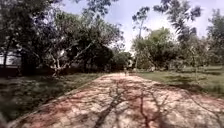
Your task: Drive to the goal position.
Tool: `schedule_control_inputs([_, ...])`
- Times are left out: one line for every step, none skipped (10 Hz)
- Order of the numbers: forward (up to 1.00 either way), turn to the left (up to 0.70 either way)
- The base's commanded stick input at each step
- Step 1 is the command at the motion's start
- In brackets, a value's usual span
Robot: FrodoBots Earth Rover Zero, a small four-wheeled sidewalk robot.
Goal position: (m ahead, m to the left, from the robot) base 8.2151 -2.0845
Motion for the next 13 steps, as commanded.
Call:
schedule_control_inputs([0.70,0.00])
schedule_control_inputs([0.70,0.00])
schedule_control_inputs([0.70,0.00])
schedule_control_inputs([0.70,0.00])
schedule_control_inputs([0.70,0.00])
schedule_control_inputs([0.70,0.00])
schedule_control_inputs([0.70,0.00])
schedule_control_inputs([0.70,0.00])
schedule_control_inputs([0.70,-0.17])
schedule_control_inputs([0.70,-0.35])
schedule_control_inputs([0.70,-0.35])
schedule_control_inputs([0.70,-0.35])
schedule_control_inputs([0.70,-0.35])
